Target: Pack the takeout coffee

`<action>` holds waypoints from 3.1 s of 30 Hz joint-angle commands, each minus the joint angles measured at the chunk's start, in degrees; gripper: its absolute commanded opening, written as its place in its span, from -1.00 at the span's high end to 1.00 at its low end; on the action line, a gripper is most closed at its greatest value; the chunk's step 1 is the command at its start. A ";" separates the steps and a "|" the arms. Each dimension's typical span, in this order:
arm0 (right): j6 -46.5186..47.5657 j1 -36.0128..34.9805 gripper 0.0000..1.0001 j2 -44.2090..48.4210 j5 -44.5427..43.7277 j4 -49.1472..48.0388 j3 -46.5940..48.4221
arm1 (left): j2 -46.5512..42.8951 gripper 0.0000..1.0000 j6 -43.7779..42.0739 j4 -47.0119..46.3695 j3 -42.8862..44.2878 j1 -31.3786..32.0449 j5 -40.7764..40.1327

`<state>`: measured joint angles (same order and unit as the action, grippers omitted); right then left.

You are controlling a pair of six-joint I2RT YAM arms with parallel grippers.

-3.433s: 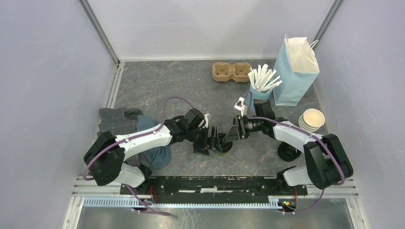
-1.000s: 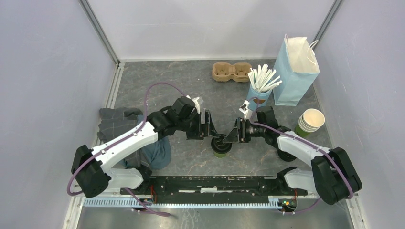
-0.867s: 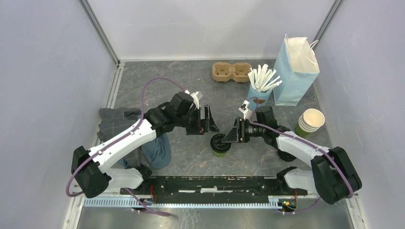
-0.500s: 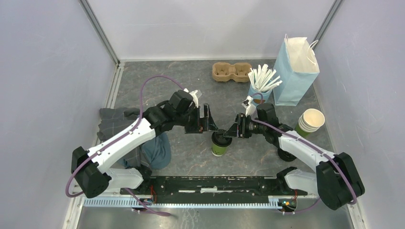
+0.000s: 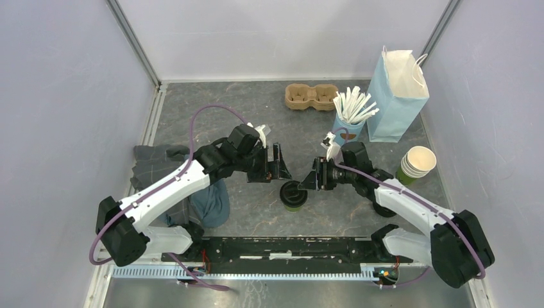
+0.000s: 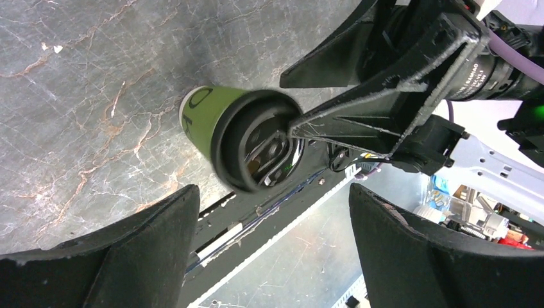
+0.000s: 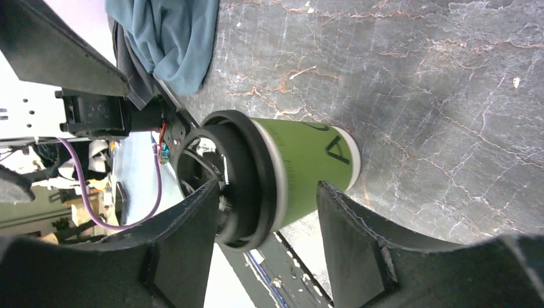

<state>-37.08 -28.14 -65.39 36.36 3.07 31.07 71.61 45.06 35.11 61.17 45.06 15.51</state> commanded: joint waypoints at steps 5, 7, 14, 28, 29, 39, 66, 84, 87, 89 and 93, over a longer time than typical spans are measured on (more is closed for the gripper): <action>5.42 -0.96 -0.55 3.09 -1.93 7.30 5.00 | -0.01 -0.84 -0.85 -1.98 0.21 -0.24 0.74; 9.08 -1.18 -0.67 3.29 -4.65 14.02 8.76 | 0.10 -0.84 -0.92 -1.54 0.62 -0.24 0.41; 22.37 -8.71 -0.96 0.90 -18.40 31.08 21.94 | -2.27 -0.84 -0.91 3.85 4.48 -0.80 -8.68; 25.47 -31.19 -0.96 -12.13 -39.39 39.73 36.24 | -16.39 -0.89 3.09 9.34 0.64 -1.02 -28.04; 25.37 -31.98 -0.96 -12.83 -40.07 40.01 36.69 | -16.73 -0.89 3.23 9.36 0.36 -1.02 -27.97; 24.71 -35.79 -0.81 -16.95 -45.98 42.44 39.24 | -17.54 -0.89 2.39 10.30 0.53 -1.00 -28.60; 22.11 -42.98 -0.32 -21.40 -51.85 40.06 28.72 | -19.82 -0.89 2.23 11.62 -0.35 -1.10 -29.26; 20.99 -43.58 -0.48 -21.19 -55.46 46.86 44.49 | -21.21 -0.89 2.68 12.87 0.44 -1.11 -30.69; 20.87 -43.50 -0.57 -20.60 -56.59 47.84 46.59 | -21.45 -0.89 3.07 12.86 0.21 -1.12 -30.80; 20.82 -43.50 -0.63 -20.09 -57.05 47.94 46.65 | -21.51 -0.89 3.34 12.83 -0.11 -1.11 -30.74; 20.86 -43.38 -0.72 -20.08 -57.18 47.28 44.96 | -21.47 -0.89 3.70 12.79 -0.52 -1.10 -30.65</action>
<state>-15.35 -71.53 -86.85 -19.53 50.28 75.20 50.46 46.87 49.17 60.53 43.79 -14.92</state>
